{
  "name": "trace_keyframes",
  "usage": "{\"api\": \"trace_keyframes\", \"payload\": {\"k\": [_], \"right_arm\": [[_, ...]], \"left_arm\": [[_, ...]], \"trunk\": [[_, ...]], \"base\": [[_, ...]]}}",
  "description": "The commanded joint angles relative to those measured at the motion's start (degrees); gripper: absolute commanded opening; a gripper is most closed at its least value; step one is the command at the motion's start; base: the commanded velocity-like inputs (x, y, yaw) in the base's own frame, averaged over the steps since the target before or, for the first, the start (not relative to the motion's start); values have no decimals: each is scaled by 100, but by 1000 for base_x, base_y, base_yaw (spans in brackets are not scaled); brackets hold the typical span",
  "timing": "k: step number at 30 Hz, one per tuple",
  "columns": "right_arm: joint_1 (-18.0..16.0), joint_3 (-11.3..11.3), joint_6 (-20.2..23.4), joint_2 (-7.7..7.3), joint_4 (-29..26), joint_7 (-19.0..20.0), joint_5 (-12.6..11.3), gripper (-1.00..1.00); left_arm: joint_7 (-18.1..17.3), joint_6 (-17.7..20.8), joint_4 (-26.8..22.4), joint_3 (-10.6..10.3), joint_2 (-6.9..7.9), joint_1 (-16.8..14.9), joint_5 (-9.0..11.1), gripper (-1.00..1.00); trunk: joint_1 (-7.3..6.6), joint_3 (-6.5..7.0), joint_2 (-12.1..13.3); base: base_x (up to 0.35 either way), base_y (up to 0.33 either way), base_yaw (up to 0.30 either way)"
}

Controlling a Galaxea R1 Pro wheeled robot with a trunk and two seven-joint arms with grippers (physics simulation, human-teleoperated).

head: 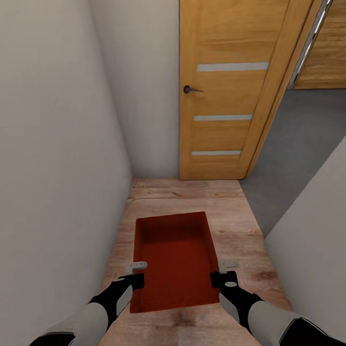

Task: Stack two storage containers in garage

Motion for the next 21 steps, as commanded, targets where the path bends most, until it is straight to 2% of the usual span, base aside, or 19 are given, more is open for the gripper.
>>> {"api": "trace_keyframes", "payload": {"k": [1, 8, 21], "right_arm": [[-10, -248, -44, -17, 0, -33, -1, -100], [-10, -249, -44, -17, 0, -36, -2, -100], [-10, -247, -44, -17, 0, -37, -1, -100]], "left_arm": [[63, 40, -4, -165, 57, 6, -21, -100], [63, 40, -4, -165, 57, 6, -21, -100], [63, 40, -4, -161, 57, 6, -21, -100]], "trunk": [[3, -4, -3], [3, -4, -3], [3, -4, -3]], "base": [[323, 0, 0], [323, 0, -15], [323, 0, -158]]}}
